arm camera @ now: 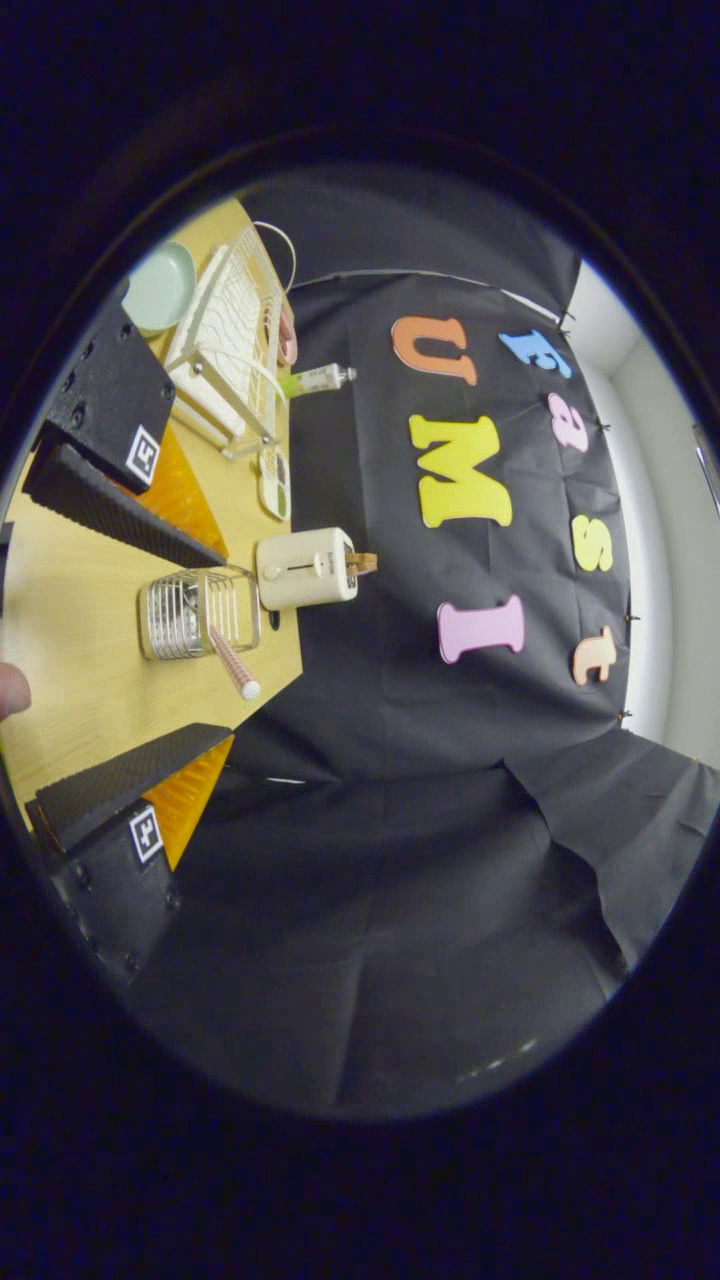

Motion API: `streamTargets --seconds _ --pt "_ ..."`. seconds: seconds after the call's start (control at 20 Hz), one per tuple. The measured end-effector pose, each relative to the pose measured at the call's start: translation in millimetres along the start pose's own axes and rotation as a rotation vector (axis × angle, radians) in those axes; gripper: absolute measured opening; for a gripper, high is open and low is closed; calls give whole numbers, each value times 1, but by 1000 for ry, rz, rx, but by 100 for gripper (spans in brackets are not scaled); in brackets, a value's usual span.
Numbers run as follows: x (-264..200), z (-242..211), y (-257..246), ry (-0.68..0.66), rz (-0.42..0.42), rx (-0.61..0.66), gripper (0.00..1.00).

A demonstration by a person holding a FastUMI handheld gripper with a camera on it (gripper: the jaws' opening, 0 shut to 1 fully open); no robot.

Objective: Take the plate from the dish rack, then take the spoon from the basket and place it into the plate.

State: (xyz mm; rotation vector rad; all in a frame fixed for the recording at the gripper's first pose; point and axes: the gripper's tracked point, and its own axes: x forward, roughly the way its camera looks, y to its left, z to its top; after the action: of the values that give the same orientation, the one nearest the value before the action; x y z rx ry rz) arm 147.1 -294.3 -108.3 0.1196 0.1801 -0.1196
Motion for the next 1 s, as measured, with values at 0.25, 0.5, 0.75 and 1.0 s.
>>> streamTargets --seconds 0.25,0.5,0.75,1.0 --pt "46 -5 -5 68 71 46 83" --pt "62 -11 12 95 144 46 59" --pt "71 -3 25 146 197 120 30" --pt "69 2 30 210 204 153 12"
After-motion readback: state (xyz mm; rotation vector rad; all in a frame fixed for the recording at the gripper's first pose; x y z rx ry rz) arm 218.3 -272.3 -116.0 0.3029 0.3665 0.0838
